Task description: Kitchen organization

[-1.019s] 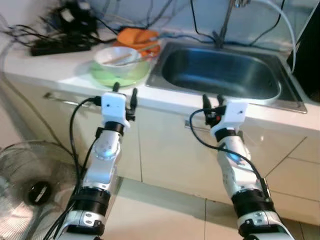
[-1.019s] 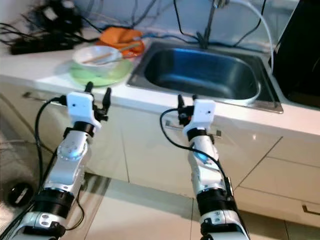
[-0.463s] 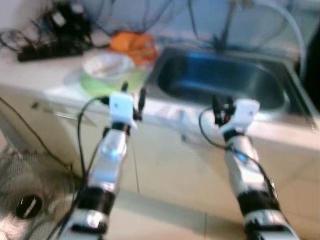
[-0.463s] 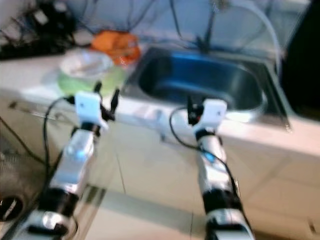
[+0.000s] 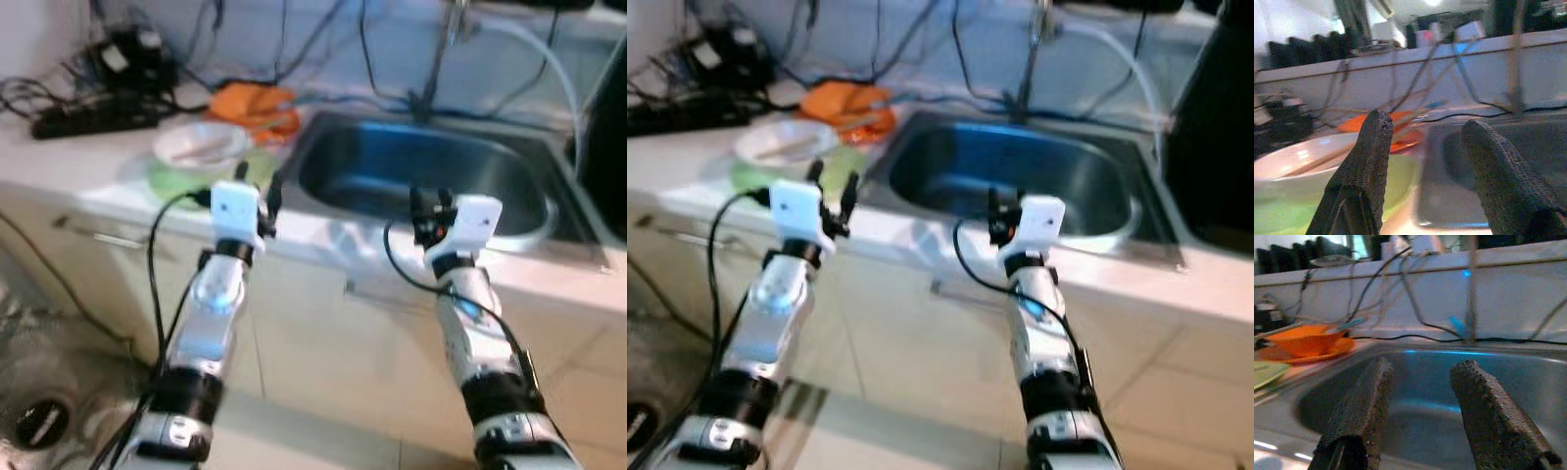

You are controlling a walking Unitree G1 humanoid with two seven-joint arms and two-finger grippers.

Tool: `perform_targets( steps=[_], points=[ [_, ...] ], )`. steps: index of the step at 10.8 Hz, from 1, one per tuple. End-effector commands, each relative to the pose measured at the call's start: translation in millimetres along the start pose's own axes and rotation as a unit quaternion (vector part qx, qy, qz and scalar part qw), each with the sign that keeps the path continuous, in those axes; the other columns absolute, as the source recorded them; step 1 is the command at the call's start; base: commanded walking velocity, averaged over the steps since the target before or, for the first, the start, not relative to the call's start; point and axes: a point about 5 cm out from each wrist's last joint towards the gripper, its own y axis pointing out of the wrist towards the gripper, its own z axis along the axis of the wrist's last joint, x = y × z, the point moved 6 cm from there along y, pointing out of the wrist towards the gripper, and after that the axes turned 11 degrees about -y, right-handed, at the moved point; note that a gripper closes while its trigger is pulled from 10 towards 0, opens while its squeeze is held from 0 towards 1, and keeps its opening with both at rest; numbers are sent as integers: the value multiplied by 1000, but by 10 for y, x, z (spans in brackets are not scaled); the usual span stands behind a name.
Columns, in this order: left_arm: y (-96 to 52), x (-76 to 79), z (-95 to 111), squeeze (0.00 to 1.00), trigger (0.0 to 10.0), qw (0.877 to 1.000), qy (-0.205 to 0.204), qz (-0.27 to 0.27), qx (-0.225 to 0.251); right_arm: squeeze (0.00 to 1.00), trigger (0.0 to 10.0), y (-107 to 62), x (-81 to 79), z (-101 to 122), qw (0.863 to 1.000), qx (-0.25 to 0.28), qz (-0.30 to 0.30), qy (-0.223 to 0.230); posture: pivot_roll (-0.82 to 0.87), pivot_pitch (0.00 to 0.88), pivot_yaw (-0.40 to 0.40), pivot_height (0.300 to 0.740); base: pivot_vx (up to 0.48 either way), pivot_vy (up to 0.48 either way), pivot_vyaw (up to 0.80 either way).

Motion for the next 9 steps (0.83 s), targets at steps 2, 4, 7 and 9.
perform_targets(
  steps=[2,4,7,9],
  points=[
    [9,-77,34,0,10000,1000,4,11,4,0,10000,40,-121,98,1000,16,16,5,188,16,-20,740,341,0,400],
    [5,-86,36,0,10000,1000,4,13,4,0,10000,48,-105,99,1000,16,14,4,188,17,-22,740,345,0,0],
    [0,-78,34,0,10000,1000,4,10,4,0,10000,50,-92,58,1000,5,9,12,188,19,-21,740,345,0,0],
    [-5,-44,48,0,10000,1000,-2,2,8,0,10000,51,-82,47,1000,3,7,13,189,20,-22,740,152,0,-613]
  ],
)
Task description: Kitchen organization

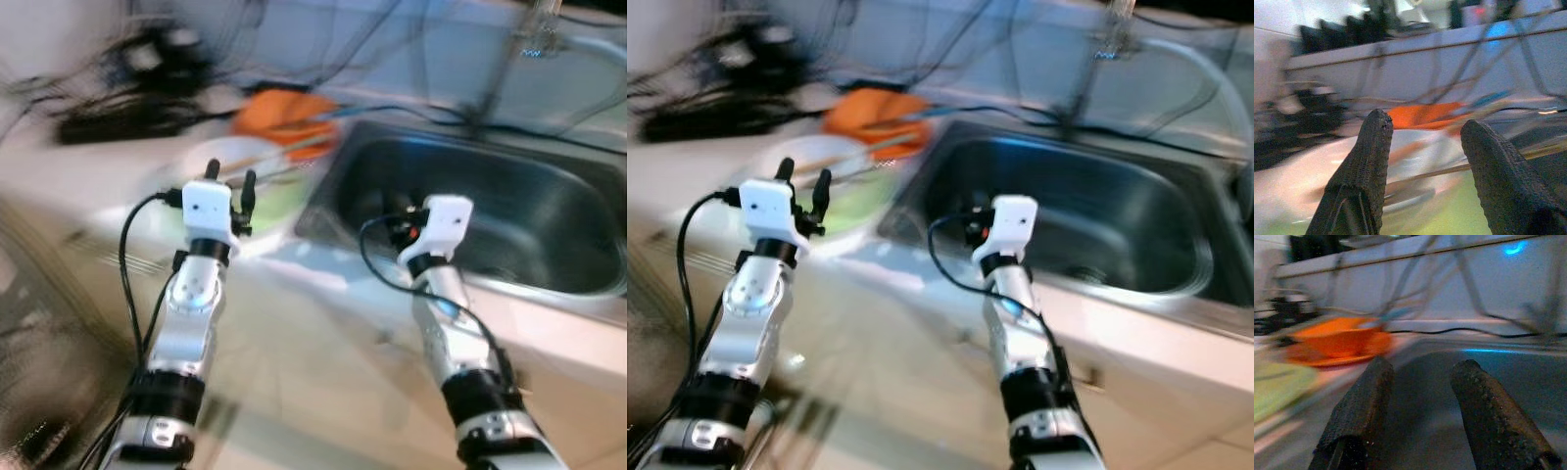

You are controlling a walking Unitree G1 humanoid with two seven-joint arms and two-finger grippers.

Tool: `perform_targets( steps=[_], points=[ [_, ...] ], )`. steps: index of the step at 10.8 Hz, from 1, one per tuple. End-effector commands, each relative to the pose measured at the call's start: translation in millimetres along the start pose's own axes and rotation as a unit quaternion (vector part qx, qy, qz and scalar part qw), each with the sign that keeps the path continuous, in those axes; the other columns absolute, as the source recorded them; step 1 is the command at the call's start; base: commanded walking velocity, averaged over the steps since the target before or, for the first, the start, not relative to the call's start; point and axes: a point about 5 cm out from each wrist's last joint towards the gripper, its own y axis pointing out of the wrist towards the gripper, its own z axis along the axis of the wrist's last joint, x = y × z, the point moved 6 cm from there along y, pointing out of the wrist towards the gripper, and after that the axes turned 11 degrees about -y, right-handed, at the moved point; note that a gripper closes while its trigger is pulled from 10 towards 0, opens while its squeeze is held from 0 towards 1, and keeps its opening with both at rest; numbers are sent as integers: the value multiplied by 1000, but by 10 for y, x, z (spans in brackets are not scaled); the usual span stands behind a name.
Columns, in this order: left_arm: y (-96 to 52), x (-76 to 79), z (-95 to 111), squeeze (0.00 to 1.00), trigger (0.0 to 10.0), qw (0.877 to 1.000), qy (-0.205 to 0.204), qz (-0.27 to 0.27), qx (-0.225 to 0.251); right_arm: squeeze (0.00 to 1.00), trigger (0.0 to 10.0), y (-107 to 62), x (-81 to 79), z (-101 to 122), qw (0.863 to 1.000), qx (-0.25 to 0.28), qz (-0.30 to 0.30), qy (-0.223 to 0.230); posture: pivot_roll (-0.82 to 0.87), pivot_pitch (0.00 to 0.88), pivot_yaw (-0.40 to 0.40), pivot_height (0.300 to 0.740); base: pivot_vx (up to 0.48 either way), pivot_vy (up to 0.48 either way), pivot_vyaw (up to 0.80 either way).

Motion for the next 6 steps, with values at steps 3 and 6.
perform_targets(
  steps=[3,6],
  points=[
    [11,190,96,0,10000,999,-12,-38,19,0,10000,7,71,25,1000,5,-13,4,191,20,-21,740,0,0,0],
    [-17,172,147,0,10000,999,-8,-41,28,0,10000,7,76,22,1000,5,-14,6,193,18,-23,740,0,0,0]
  ],
)
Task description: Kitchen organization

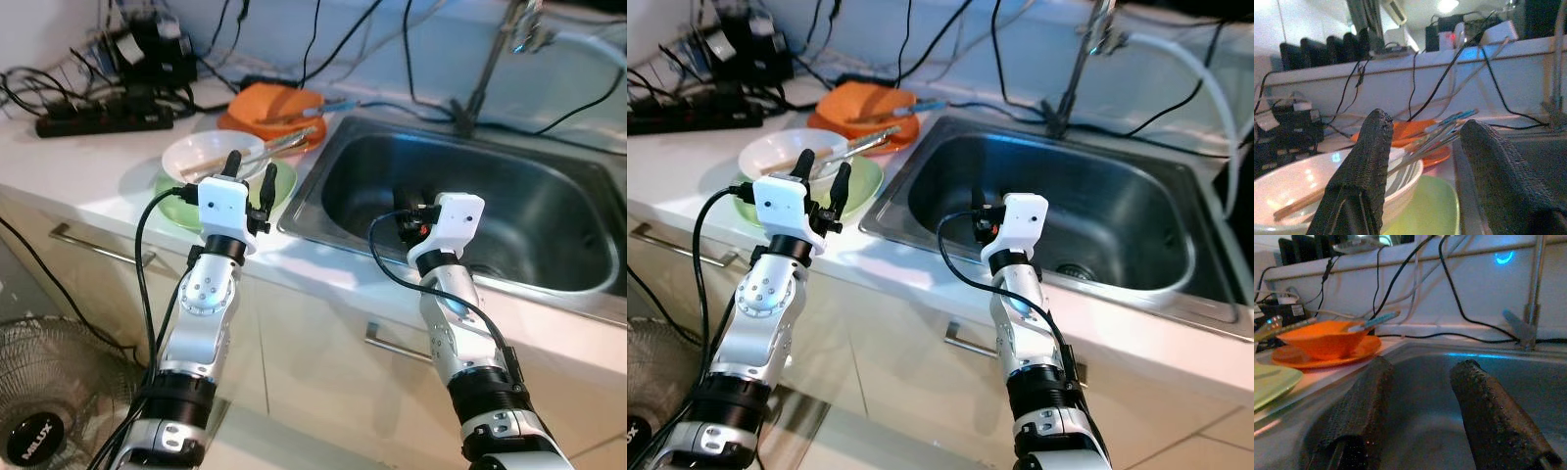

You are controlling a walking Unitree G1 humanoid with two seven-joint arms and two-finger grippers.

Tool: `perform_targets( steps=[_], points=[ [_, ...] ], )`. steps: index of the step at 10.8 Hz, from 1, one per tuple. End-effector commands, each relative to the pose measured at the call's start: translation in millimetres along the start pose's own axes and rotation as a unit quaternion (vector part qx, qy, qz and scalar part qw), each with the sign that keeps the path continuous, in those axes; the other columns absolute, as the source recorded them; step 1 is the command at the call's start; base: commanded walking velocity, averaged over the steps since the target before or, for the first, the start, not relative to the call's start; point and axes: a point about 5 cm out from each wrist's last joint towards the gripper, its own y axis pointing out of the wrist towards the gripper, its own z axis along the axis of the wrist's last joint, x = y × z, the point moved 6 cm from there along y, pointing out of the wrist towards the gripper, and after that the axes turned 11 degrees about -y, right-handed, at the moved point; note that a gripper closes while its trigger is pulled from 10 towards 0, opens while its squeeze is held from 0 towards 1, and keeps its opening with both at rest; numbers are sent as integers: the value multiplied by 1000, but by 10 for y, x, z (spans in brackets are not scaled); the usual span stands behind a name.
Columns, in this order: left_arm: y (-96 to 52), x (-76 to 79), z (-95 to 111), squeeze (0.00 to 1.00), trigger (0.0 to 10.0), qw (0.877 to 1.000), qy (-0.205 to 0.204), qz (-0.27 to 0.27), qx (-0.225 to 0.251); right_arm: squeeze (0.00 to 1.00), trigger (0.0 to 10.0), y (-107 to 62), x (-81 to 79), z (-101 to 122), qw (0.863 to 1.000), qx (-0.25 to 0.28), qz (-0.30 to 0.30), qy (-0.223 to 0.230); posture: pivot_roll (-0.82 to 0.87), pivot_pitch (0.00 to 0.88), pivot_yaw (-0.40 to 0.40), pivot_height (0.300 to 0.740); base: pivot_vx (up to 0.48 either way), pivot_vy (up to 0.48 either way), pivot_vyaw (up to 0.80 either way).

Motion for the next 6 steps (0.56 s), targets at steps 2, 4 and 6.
perform_targets(
  steps=[2,4,6],
  points=[
    [-5,36,62,0,10000,1000,12,-16,3,0,10000,6,35,5,1000,1,-6,3,195,19,-24,740,0,0,0],
    [58,144,94,0,10000,997,56,-52,-11,0,10000,7,30,-3,1000,-1,-5,2,199,19,-25,740,0,0,0],
    [249,260,52,0,10000,964,237,-116,-41,0,10000,9,11,-22,1000,-4,-4,2,204,12,-21,740,0,0,0]
  ],
)
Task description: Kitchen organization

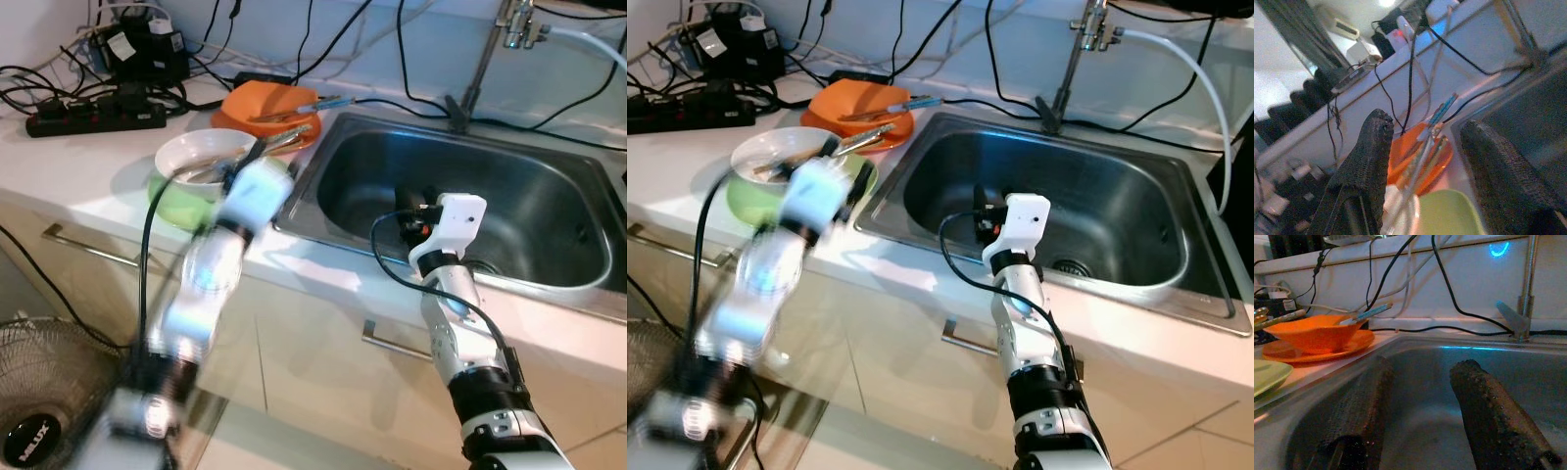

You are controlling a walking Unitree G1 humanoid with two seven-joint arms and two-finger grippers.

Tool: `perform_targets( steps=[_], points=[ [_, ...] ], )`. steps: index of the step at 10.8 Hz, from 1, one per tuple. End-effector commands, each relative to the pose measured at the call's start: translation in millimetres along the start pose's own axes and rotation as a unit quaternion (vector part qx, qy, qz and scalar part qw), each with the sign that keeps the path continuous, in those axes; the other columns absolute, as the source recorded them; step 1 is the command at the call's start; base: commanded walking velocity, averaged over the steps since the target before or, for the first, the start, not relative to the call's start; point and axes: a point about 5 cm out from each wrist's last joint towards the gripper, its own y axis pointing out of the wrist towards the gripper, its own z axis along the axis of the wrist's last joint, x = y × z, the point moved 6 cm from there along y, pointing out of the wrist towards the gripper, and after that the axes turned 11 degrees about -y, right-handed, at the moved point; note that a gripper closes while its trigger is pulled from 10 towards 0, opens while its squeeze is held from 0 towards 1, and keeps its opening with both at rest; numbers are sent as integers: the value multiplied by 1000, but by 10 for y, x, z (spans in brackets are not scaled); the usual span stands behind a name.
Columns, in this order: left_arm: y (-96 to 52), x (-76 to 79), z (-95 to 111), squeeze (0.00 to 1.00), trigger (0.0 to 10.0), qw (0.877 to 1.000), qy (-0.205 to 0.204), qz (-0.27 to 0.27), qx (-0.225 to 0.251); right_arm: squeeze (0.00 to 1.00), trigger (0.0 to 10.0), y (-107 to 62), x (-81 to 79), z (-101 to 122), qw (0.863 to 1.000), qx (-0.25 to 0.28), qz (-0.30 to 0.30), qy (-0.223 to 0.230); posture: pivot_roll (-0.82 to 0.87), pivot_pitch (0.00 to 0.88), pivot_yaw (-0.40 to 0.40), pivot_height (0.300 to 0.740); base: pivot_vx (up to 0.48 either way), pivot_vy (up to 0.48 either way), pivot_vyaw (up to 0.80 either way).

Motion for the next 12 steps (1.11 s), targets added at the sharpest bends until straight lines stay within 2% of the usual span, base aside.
perform_targets(
  steps=[1,3,5,7,8,12],
  points=[
    [35,54,-80,0,10000,999,23,-13,-20,0,10000,12,3,-2,1000,0,-3,1,202,10,-16,740,0,0,0],
    [141,19,-173,0,10000,994,98,-24,-52,0,10000,-7,-12,-6,1000,0,-3,2,194,11,-4,740,0,0,0],
    [260,25,-285,0,10000,979,182,-43,-83,0,10000,-49,19,-31,1000,-2,-8,2,178,17,2,740,0,0,0],
    [425,-32,-258,0,10000,974,206,-29,-91,0,10000,-68,48,-32,1000,-2,-12,-1,165,30,0,740,0,0,0],
    [484,-11,-235,0,10000,973,212,-32,-90,0,10000,-79,58,-35,1000,-3,-13,-2,159,37,-1,740,0,0,0],
    [609,96,-199,0,10000,965,243,-54,-85,0,10000,-115,97,-48,1000,-6,-20,-6,142,43,5,740,0,0,0]
  ],
)
